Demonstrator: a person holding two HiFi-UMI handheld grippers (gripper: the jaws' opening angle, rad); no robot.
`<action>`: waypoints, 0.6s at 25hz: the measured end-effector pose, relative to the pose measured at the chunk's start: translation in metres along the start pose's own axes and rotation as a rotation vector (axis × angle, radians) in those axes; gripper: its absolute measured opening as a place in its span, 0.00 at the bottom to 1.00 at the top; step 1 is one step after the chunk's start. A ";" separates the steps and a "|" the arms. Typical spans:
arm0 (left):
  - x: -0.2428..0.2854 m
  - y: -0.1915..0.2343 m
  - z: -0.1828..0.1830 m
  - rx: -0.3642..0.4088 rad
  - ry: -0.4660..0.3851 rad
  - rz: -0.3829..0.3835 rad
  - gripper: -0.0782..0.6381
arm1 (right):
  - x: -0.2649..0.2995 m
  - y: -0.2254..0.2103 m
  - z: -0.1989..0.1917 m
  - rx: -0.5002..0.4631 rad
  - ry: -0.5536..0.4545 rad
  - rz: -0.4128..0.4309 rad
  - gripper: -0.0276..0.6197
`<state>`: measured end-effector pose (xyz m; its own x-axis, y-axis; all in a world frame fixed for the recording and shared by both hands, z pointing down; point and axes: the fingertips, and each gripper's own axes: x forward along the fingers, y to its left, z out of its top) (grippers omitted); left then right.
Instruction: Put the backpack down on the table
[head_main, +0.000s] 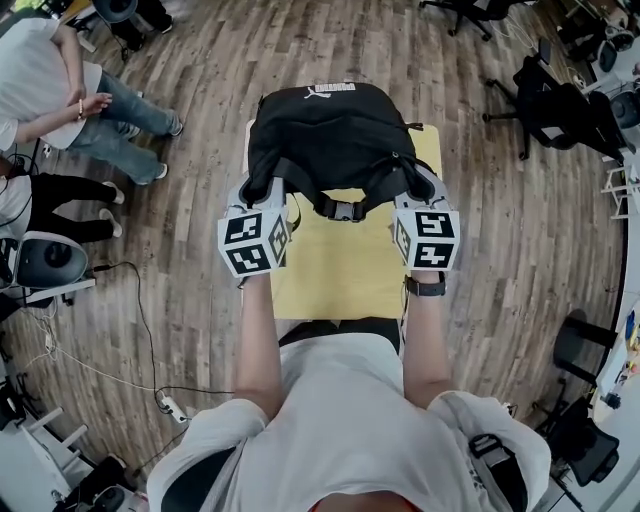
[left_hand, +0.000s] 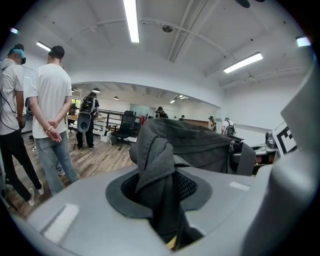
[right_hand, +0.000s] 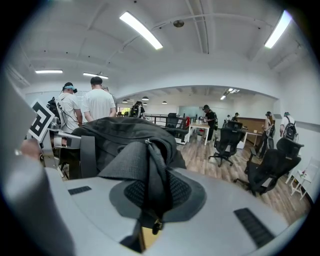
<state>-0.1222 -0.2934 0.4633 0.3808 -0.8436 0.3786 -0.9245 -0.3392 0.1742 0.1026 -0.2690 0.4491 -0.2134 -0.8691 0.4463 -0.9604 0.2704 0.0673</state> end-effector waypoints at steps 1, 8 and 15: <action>0.003 0.001 -0.003 -0.003 0.005 0.000 0.25 | 0.004 -0.001 -0.003 0.003 0.007 0.002 0.09; 0.030 0.010 -0.027 -0.012 0.042 0.012 0.26 | 0.030 -0.005 -0.025 0.019 0.052 0.015 0.09; 0.052 0.007 -0.049 -0.008 0.065 0.002 0.26 | 0.048 -0.015 -0.049 0.031 0.055 0.022 0.09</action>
<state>-0.1084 -0.3192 0.5283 0.3792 -0.8154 0.4374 -0.9253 -0.3335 0.1804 0.1160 -0.2942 0.5135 -0.2256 -0.8388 0.4955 -0.9607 0.2760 0.0298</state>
